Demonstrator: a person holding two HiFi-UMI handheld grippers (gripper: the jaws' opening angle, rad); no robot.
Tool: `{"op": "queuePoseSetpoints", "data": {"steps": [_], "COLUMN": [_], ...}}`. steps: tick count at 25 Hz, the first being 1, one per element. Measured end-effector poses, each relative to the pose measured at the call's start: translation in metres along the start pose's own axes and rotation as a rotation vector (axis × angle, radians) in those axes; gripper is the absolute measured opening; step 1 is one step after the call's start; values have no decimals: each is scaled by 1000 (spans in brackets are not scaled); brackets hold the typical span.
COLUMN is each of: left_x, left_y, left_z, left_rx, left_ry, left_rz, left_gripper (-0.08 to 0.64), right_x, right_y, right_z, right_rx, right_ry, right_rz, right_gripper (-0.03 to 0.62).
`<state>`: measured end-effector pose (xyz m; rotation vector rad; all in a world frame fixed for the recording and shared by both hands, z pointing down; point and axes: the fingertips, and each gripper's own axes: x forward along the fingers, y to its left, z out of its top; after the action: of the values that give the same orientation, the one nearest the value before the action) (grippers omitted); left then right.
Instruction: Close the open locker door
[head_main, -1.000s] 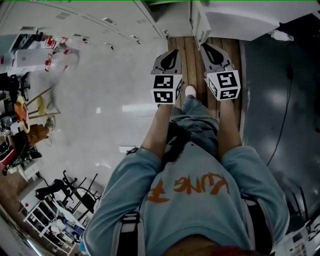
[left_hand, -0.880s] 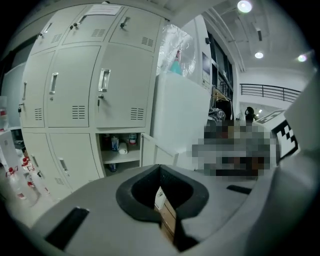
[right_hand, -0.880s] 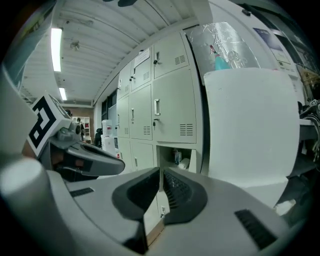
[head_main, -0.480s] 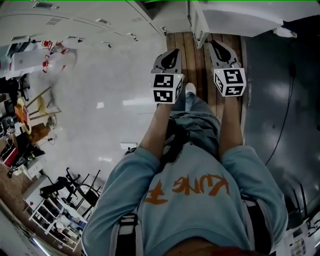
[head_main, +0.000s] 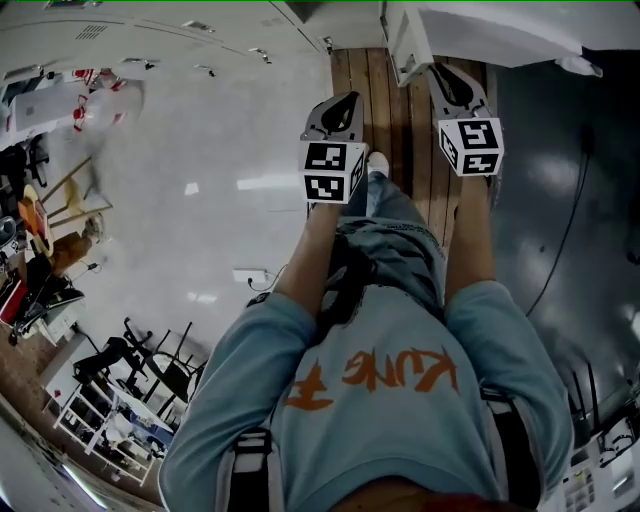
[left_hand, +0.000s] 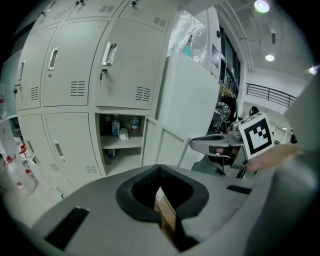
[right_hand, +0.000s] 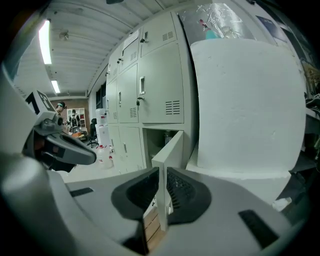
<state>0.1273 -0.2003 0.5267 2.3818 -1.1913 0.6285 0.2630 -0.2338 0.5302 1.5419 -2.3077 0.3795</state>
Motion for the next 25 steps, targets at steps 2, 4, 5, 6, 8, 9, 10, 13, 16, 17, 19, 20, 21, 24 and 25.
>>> {"op": "queuePoseSetpoints", "data": {"steps": [2,4,5,6,8,9,10,13,16,17,19,20,21,24,25], "left_x": [2,3,4,5,6,6,6,7,7,7,7,7,7,3,2], "left_y": [2,6,8,10,15,18,21,31,41,46,54,59,63,74,79], "left_z": [0,0,0,0,0,0,0,2,2,2,2,3,2,2,3], "left_rx": [-7,-13,-16,-20,-28,-31,-34,-46,-64,-72,-88,-95,-101,-123,-131], "left_ry": [2,3,3,4,7,8,9,8,5,5,3,2,-1,-8,-10], "left_rz": [2,5,8,10,16,19,23,37,54,61,73,79,85,108,116], "left_gripper": [18,18,18,18,18,18,18,18,18,18,18,18,18,18,18], "right_x": [2,4,5,7,11,13,16,24,34,38,48,52,56,67,70], "right_y": [-1,3,6,10,18,23,28,41,55,59,68,73,77,90,94], "right_z": [-2,-3,-4,-4,-4,-3,-3,0,5,7,11,14,15,20,23], "right_rx": [0,9,11,8,-1,-4,-7,-18,-26,-30,-36,-38,-38,-31,-29], "right_ry": [9,4,3,3,6,6,6,4,3,5,9,9,7,3,3], "right_rz": [15,43,58,71,98,112,126,154,179,189,207,214,220,232,236], "right_gripper": [41,41,41,41,41,41,41,41,41,41,41,41,41,41,41]}}
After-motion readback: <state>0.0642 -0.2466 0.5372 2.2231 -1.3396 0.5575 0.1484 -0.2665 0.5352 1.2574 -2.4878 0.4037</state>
